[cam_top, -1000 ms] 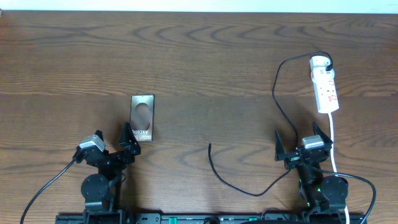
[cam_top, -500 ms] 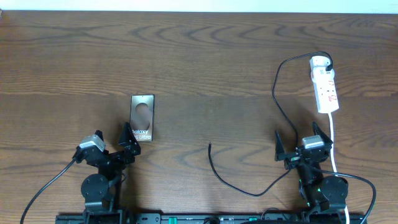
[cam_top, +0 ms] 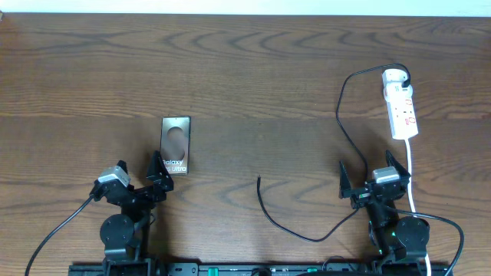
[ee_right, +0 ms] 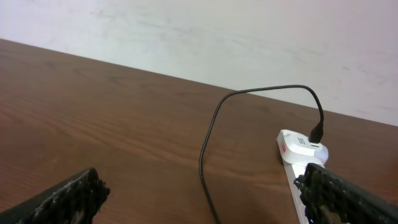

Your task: Plug charger to phone and switch on socket

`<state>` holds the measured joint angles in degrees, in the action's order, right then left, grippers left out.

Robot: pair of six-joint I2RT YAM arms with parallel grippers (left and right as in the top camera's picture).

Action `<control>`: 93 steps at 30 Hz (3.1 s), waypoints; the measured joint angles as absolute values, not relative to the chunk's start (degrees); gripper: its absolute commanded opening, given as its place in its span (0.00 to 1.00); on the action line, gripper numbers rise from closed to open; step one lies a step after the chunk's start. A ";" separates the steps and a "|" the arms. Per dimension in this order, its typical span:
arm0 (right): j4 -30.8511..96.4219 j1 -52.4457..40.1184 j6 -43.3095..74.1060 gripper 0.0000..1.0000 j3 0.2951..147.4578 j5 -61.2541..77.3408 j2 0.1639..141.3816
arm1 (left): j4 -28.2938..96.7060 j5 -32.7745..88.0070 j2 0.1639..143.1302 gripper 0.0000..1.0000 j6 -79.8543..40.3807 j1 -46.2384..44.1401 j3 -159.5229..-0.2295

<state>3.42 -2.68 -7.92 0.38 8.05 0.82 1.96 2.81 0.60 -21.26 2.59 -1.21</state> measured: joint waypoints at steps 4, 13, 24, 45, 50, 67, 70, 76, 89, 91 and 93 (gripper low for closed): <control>3.42 -2.68 -7.92 0.99 0.38 8.05 0.82 | 1.96 2.83 0.60 0.92 -21.26 2.59 -1.21; 3.42 -2.68 -7.92 0.99 0.38 8.05 0.82 | 1.96 2.83 0.60 0.92 -21.26 2.59 -1.21; 3.42 -2.68 -7.92 0.99 0.38 8.05 0.82 | 1.96 2.83 0.60 0.92 -21.26 2.59 -1.21; 3.42 -2.68 -7.92 0.99 0.38 8.05 0.82 | 1.96 2.85 0.60 0.92 -21.23 2.59 -1.32; 3.42 -2.68 -7.92 0.99 0.38 8.05 0.84 | 4.45 2.83 1.30 0.92 -21.21 2.59 -2.85; 3.44 -2.59 -7.92 0.99 0.38 7.88 0.69 | 33.28 3.51 53.41 0.93 -12.14 2.59 -56.12; 3.46 -2.59 -7.92 0.99 0.38 7.86 0.71 | 44.69 4.12 65.01 0.93 -8.62 2.59 -68.79; 3.44 -2.59 -7.92 0.99 0.38 7.86 0.71 | 54.04 4.60 83.00 0.93 -4.84 2.59 -82.98; 3.44 -2.59 -7.92 0.99 0.38 7.86 0.69 | 54.83 4.64 96.73 0.98 -3.07 2.59 -83.18; 3.44 -2.59 -7.92 0.99 0.38 7.86 0.69 | 54.85 4.64 96.99 0.98 -3.11 2.59 -83.18; 3.44 -2.59 -7.92 0.99 0.38 7.86 0.69 | 55.00 4.64 96.99 0.98 -3.11 2.59 -83.18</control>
